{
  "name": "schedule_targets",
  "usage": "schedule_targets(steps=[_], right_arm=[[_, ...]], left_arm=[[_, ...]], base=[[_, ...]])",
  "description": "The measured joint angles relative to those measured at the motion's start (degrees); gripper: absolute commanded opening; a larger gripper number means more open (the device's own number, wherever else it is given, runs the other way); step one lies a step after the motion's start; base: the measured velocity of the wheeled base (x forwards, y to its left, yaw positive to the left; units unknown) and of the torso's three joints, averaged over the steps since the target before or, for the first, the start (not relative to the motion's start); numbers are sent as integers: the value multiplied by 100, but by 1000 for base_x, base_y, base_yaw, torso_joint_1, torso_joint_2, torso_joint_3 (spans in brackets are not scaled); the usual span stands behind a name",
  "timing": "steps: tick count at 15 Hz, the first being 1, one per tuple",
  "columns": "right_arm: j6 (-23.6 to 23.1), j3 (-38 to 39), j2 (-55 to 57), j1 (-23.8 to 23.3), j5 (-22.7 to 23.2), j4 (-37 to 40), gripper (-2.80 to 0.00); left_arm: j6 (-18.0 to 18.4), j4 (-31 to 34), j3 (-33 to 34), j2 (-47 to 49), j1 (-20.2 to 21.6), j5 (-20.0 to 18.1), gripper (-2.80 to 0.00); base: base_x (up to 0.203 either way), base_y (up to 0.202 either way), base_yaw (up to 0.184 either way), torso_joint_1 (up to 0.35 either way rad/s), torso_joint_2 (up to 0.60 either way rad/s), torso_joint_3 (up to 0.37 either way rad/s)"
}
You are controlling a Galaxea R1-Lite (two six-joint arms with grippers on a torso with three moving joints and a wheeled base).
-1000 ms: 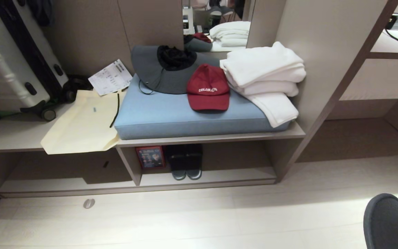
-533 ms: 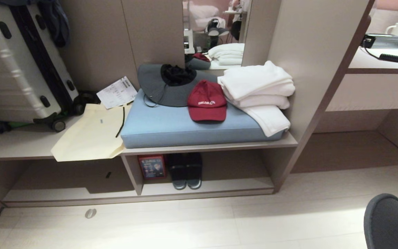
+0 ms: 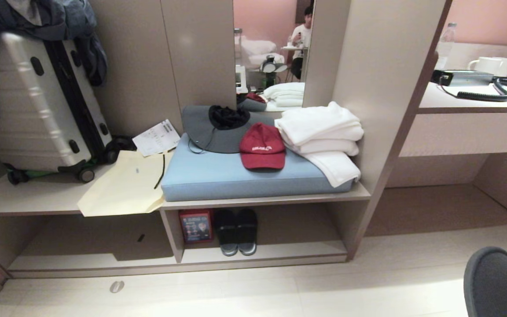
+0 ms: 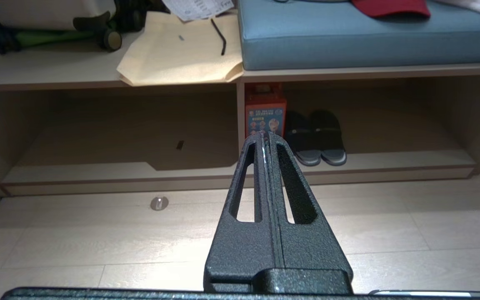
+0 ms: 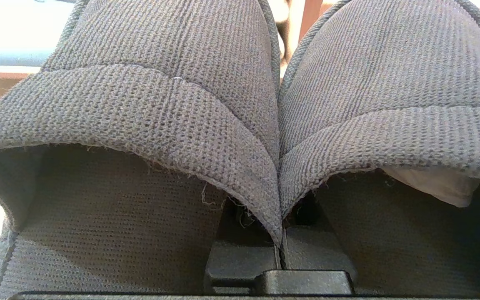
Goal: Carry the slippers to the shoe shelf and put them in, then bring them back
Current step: Place the slippers on the floor
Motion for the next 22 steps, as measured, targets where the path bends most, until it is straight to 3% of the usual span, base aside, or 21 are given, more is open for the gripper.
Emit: schedule_targets(steps=[14, 22], right_arm=[[2, 0, 0, -1, 5, -2, -280], [2, 0, 0, 0, 2, 0, -280]], left_arm=[[20, 0, 0, 0, 2, -3, -280], [20, 0, 0, 0, 5, 1, -280]], base=[[0, 0, 0, 1, 1, 34], [1, -173, 3, 2, 0, 4]])
